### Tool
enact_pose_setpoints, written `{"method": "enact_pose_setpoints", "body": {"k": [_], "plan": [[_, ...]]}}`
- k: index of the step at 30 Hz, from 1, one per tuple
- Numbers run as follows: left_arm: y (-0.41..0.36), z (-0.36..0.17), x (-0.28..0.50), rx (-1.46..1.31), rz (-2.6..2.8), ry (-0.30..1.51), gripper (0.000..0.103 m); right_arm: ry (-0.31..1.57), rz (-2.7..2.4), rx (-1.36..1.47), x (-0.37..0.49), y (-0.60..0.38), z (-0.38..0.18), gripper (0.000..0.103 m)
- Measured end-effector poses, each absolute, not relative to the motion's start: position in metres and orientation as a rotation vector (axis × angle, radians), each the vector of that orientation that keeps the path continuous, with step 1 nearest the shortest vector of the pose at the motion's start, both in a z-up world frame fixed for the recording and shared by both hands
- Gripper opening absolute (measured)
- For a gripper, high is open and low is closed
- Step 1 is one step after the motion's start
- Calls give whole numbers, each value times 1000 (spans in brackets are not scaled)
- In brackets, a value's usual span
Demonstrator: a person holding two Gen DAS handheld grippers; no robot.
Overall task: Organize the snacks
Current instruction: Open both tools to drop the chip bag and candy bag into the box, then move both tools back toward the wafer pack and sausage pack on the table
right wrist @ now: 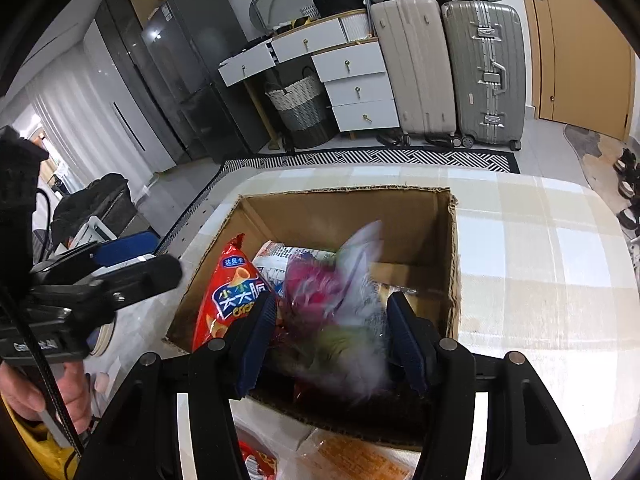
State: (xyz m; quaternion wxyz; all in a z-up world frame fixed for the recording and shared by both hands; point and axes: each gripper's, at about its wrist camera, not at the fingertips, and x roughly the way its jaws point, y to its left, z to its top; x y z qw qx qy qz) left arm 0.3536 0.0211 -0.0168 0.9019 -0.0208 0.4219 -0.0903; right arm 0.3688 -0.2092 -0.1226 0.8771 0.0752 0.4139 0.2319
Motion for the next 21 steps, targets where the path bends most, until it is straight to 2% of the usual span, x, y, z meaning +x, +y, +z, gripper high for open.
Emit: {"method": "enact_pose_setpoints", "body": {"k": [3,9,11,16,19,21], "plan": [[27,-8,332,-49,-179,850,79,837,450,147,360,-214,-115,65],[24,16,277,-47,-160,798,80,770,435,171,327,-229,-87,66],[22,25,256,-53,-162,774,81,727,438,166,307,-232,-73,75],[16,45,206,-58,-174,727,86,614,440,94,251,-233,-38,77],[10,55,176,-49,-176,700,86,546,425,75,216,-238,-19,90],[7,60,156,-51,-176,689,86,489,413,78,190,-244,-8,91]]}}
